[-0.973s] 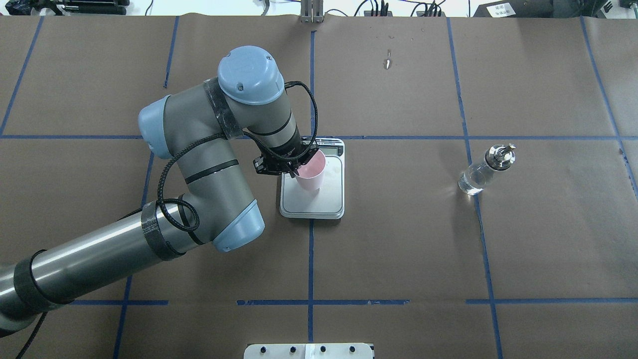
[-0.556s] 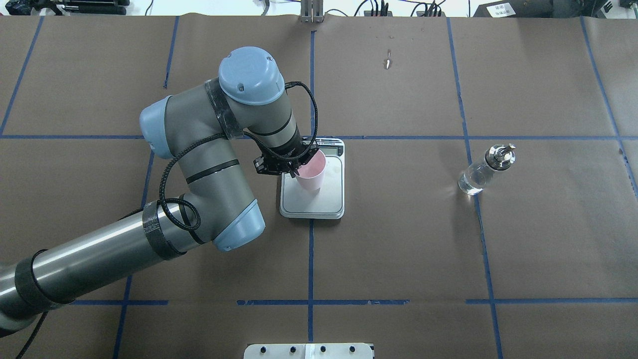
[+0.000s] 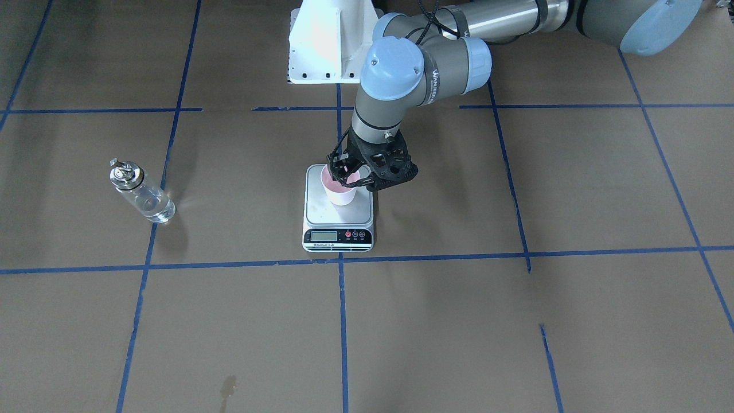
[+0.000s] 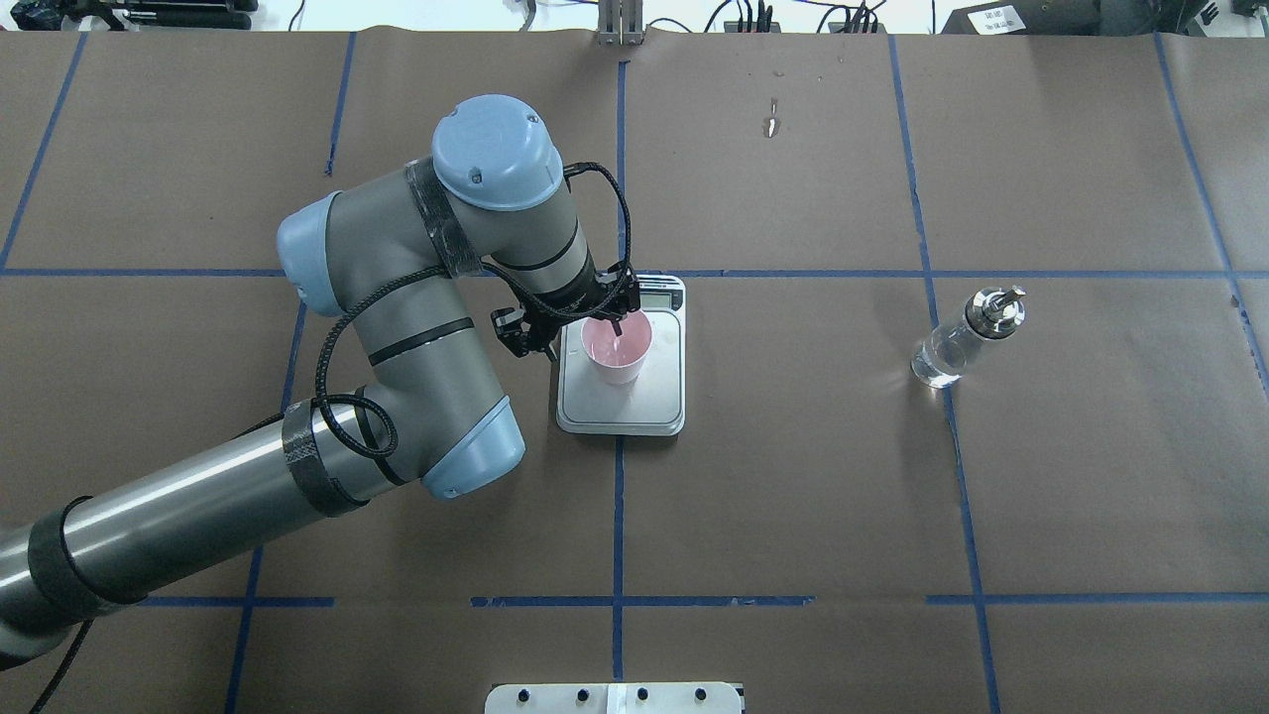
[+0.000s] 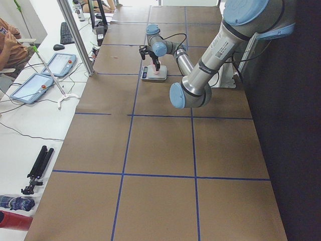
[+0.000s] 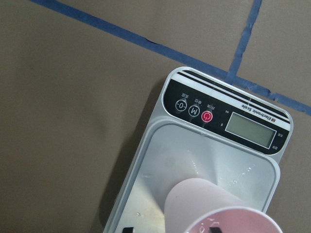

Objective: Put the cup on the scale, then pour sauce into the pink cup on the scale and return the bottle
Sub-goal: 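Lower the pink cup onto the scale and open the left gripper, then raise the left gripper away from the cup while the right gripper approaches the bottle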

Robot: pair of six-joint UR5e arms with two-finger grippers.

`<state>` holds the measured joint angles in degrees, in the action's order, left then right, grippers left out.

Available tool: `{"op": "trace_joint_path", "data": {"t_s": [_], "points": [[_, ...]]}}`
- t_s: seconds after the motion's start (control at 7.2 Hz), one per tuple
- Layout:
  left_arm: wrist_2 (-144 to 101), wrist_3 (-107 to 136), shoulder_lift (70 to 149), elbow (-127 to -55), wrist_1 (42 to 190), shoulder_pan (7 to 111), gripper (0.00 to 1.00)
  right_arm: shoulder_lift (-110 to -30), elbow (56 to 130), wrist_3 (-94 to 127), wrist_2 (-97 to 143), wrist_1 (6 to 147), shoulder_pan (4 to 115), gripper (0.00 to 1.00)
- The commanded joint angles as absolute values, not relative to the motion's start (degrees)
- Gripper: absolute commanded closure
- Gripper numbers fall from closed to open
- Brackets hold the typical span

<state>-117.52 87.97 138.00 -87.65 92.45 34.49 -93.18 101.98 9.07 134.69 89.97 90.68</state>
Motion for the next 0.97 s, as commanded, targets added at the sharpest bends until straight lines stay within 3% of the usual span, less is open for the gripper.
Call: {"op": "trace_joint_path", "data": {"t_s": [0.0,0.28,0.83], "points": [[-117.42,87.45,137.81,-89.90,92.03,35.06,0.00,-92.12,102.04,9.05,134.91,90.09,90.62,0.00],[-117.60,87.45,134.93,-95.07,91.58,35.77,0.00,-88.78,102.22,9.05,134.91,90.96,89.83,0.00],[-117.86,77.65,132.02,-108.69,76.34,40.41,0.00,-91.23,113.44,17.60,136.66,93.60,85.88,0.00]]}}
